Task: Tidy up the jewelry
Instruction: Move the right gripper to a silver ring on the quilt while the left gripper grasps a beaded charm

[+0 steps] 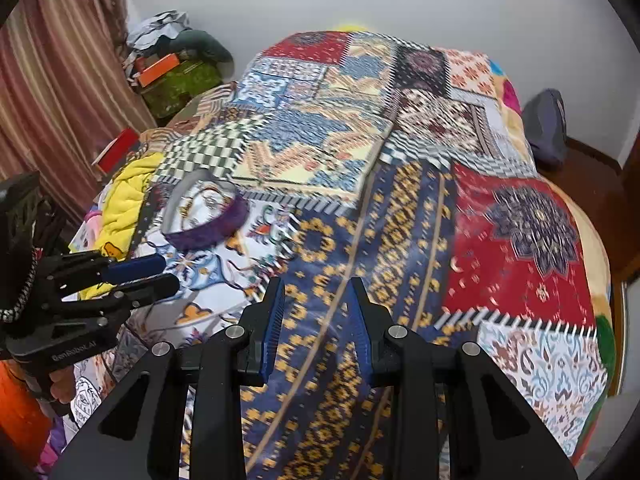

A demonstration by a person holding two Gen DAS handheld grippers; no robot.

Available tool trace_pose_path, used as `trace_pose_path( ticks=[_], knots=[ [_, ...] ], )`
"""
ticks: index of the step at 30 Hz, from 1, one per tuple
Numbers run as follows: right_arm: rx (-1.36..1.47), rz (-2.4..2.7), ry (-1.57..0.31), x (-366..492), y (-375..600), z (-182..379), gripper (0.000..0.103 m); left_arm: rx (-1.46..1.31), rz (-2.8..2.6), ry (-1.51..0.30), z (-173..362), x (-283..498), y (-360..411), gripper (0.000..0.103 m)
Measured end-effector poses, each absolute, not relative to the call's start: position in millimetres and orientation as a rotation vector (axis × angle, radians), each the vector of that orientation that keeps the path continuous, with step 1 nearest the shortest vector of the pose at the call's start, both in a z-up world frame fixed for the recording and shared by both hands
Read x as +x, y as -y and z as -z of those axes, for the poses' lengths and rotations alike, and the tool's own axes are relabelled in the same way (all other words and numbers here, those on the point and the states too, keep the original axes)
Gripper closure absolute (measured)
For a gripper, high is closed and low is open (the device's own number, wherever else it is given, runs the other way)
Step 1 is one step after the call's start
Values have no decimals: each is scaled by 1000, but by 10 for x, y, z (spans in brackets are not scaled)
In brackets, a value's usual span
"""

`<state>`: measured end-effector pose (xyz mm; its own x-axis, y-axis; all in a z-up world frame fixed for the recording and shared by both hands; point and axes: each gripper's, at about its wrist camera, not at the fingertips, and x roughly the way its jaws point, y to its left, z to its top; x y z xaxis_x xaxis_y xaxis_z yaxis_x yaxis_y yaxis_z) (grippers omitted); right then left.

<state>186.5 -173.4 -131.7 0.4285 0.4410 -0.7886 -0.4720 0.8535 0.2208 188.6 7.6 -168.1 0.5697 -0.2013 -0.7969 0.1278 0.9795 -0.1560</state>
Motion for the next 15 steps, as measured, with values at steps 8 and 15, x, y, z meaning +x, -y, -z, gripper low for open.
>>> trace_pose_path(
  ticks=[8, 15],
  knots=[
    [28, -556, -1031, 1870, 1957, 1551, 74, -50, 213, -1023, 2016, 2110, 199, 75],
    [58, -567, -1069, 1926, 1989, 1713, 74, -15, 191, -1060, 2242, 2389, 308, 75]
  ],
)
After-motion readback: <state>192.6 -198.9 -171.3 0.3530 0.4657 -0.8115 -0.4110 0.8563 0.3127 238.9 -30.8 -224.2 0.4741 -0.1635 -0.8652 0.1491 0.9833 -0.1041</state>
